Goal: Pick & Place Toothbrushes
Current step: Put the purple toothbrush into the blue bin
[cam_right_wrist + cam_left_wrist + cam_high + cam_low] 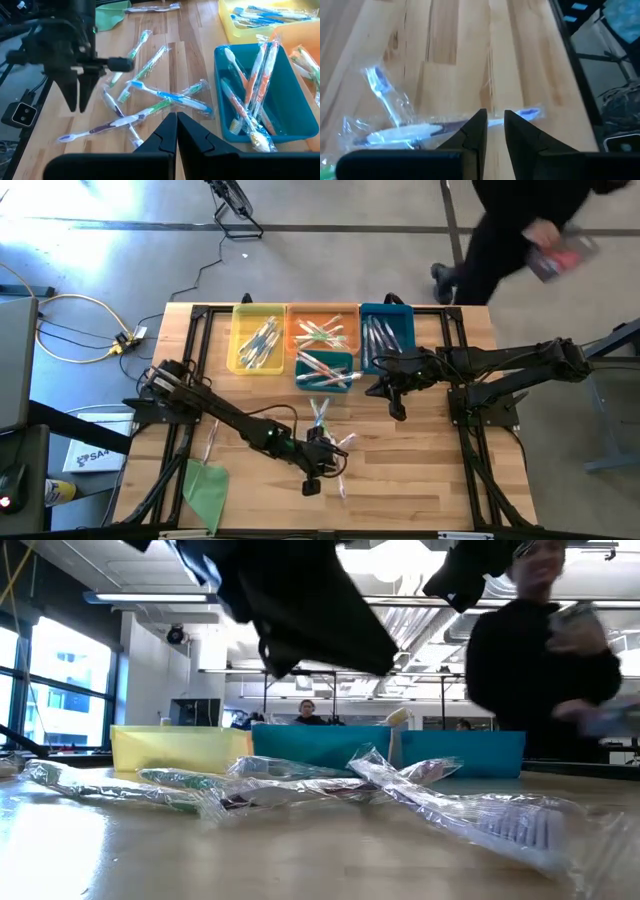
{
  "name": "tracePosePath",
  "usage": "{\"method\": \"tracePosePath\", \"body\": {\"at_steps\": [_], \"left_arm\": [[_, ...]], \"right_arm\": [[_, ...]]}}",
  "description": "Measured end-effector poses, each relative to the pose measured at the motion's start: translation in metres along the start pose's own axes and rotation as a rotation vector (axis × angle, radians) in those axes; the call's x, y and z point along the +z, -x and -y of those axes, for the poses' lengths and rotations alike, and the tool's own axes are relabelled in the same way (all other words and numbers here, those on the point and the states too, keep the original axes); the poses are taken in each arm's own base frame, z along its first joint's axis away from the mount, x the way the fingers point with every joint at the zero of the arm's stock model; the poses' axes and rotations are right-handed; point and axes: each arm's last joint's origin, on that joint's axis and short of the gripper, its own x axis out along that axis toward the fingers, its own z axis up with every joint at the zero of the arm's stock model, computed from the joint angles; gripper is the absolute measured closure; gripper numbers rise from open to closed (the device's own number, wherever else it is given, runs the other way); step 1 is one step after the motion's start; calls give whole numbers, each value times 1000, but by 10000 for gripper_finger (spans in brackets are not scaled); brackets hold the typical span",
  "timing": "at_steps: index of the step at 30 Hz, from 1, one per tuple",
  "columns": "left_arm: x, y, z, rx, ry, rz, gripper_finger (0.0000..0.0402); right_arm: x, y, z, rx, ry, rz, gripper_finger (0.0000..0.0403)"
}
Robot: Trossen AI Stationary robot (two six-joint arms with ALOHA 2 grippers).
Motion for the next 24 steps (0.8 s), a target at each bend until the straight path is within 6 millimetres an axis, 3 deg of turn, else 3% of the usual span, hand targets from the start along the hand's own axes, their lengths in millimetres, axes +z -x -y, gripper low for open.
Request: {"method": "tracePosePath", "body": {"at_steps": [8, 16, 24], "left_arm": [[22, 26, 5, -33, -23, 77, 337], [50, 56, -9, -18, -32, 163, 337], [69, 79, -17, 25, -280, 240, 337]], "right_arm": [[0, 0, 0, 0, 7, -3, 398], [0, 0, 0, 0, 8, 1, 398], [0, 0, 0, 4, 3, 0, 398]]}}
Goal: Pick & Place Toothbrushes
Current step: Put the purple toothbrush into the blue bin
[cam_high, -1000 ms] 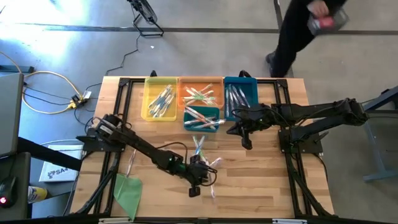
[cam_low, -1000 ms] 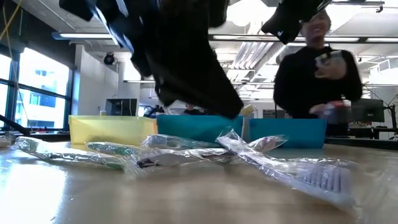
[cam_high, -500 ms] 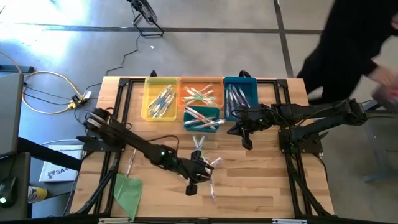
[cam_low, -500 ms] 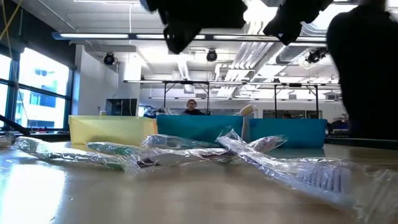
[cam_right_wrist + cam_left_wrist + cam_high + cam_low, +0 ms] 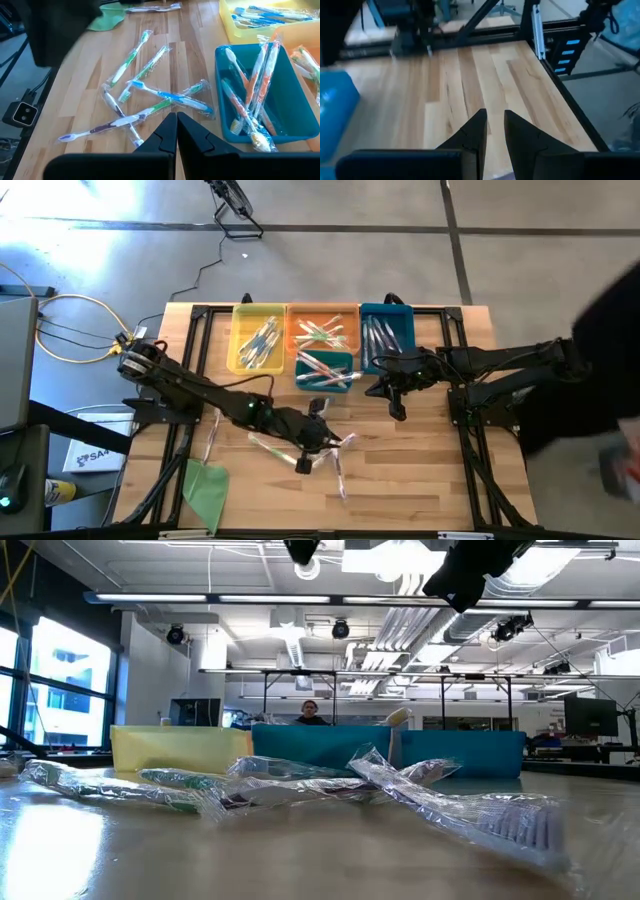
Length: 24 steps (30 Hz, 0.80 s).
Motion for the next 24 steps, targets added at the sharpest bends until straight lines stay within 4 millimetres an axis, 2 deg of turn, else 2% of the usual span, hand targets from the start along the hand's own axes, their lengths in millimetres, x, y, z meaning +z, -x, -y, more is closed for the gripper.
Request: {"method": "tracePosePath", "body": {"at_steps": [5, 16, 21, 24], "left_arm": [[12, 17, -2, 8, -84, 32, 337], [31, 71, -15, 162, -282, -5, 337], [33, 81, -24, 182, -355, -32, 337], [29, 81, -39, 203, -351, -80, 337]], "right_arm": [[0, 0, 0, 0, -3, 0, 398], [0, 0, 0, 0, -2, 0, 398], [0, 0, 0, -3, -2, 5, 398], [1, -1, 1, -25, -2, 16, 399]]}}
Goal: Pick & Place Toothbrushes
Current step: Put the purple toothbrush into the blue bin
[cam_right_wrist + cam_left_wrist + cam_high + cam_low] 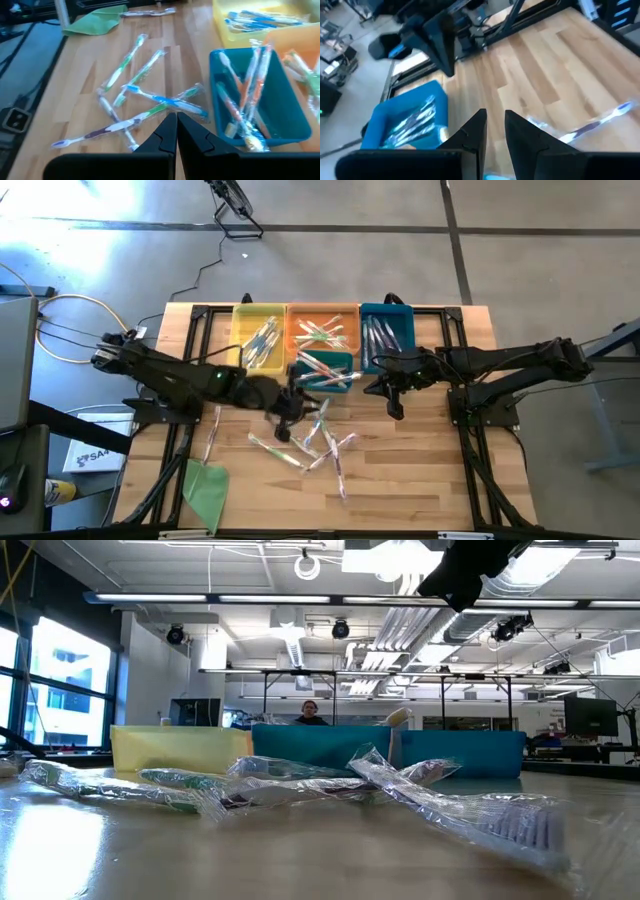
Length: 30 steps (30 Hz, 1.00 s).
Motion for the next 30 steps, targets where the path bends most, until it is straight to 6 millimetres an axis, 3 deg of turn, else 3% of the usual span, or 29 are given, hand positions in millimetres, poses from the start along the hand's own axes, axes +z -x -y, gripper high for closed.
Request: {"method": "tracePosePath", "body": {"at_steps": [7, 13, 25, 30], "left_arm": [[-27, -16, -26, -86, 48, -19, 337], [-41, -20, -44, -50, 14, -46, 337], [-33, 27, -55, -93, -123, 19, 337], [-38, 34, -54, -119, -152, -34, 337]], "right_arm": [[0, -3, 2, -61, -2, 9, 398], [3, -9, 3, -80, -51, 35, 398], [8, -47, 11, -85, -175, 91, 398], [10, -60, 12, -75, -245, 122, 398]]}}
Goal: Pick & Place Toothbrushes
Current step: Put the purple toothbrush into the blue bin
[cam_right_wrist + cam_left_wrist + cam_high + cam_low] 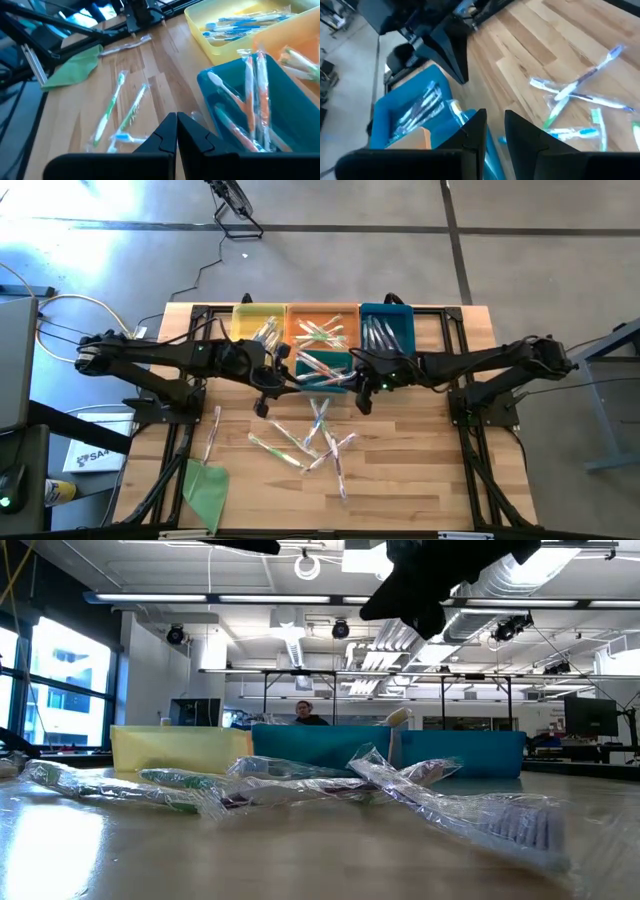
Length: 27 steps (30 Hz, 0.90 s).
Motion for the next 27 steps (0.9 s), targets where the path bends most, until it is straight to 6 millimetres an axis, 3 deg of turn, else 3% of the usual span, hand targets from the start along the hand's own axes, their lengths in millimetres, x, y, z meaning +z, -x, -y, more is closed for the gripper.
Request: {"method": "tracePosePath", "body": {"at_steps": [5, 15, 27], "left_arm": [[-5, -5, 3, 9, -35, 14, 337], [-43, -32, 10, 49, 78, 159, 337], [-64, -28, 4, 83, 67, 163, 337]], "right_arm": [[-2, -2, -2, 3, -45, -8, 398], [-6, -2, -4, -11, -9, -30, 398], [-4, -3, 0, -27, -19, -21, 398]]}}
